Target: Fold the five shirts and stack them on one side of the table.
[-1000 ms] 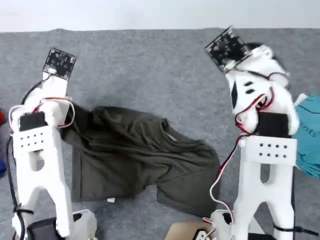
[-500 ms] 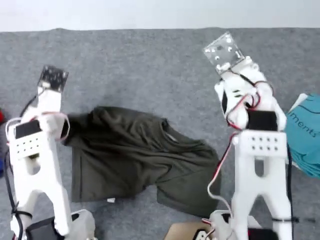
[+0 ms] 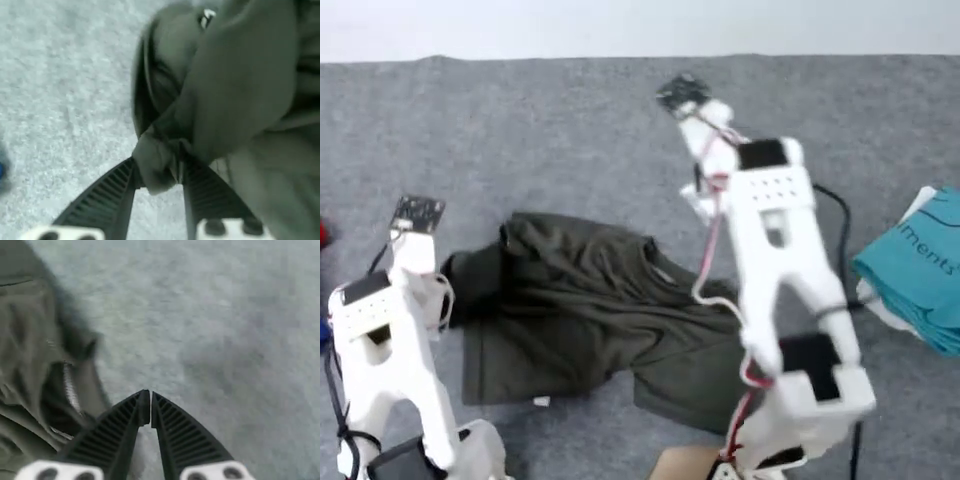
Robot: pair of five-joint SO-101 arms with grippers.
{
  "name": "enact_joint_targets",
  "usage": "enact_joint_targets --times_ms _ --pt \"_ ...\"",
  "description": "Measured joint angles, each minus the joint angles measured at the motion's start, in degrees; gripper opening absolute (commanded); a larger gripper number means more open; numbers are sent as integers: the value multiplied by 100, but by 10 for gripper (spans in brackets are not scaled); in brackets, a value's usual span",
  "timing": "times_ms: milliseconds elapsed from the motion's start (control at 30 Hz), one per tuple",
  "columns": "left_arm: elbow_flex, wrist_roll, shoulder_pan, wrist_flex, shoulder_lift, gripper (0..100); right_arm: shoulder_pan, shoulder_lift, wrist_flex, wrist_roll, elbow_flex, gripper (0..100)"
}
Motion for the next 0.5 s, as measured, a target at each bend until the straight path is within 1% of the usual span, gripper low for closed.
enact_joint_targets --times_ms 67,133,267,333,500 --pt "114 88 0 18 0 119 -220 527 167 0 -642 13" --pt "202 246 0 35 0 119 -457 1037 211 0 -1240 39" --pt "255 369 0 35 0 119 -976 2013 158 0 -2365 150" --pt "255 404 0 35 0 119 -1213 2523 62 0 -2892 185" --pt "255 404 0 35 0 119 -1705 3692 -158 0 -4202 193"
